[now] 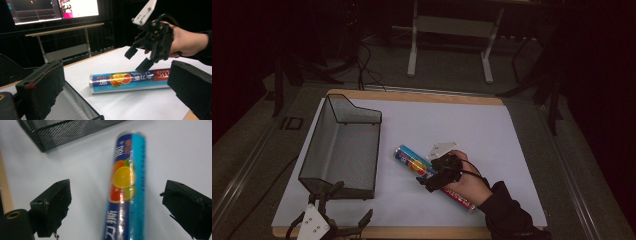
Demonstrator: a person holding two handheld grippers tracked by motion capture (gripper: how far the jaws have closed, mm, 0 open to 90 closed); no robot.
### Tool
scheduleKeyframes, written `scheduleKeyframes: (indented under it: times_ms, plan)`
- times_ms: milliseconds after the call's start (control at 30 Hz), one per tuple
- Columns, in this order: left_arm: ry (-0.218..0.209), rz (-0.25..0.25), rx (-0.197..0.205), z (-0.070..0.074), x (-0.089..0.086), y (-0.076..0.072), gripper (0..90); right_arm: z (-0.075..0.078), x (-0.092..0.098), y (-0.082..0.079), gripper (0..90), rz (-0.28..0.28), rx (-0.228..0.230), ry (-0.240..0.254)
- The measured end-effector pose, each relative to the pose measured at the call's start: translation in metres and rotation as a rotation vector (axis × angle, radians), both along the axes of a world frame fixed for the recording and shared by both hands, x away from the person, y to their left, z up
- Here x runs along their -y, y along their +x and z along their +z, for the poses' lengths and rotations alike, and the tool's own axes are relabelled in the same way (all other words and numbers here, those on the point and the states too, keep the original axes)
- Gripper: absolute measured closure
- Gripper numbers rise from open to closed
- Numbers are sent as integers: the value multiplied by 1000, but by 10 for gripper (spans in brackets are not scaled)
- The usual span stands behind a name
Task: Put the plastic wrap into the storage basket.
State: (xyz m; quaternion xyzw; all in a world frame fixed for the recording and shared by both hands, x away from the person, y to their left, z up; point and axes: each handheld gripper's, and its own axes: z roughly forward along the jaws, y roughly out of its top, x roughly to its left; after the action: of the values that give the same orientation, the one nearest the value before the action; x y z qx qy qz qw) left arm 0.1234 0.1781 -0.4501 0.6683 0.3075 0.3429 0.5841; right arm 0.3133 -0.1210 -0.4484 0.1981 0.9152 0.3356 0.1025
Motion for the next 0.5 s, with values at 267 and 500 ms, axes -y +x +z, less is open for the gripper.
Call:
scheduleKeyframes:
  times_ms: [267, 500]
  plan:
    - [6, -1, 3, 0, 0, 0, 17, -11, -14, 21, 117, -78, -98, -112]
    - [9, -2, 5, 0, 0, -1, 16, -22, -22, 33, 132, -107, -177, -218]
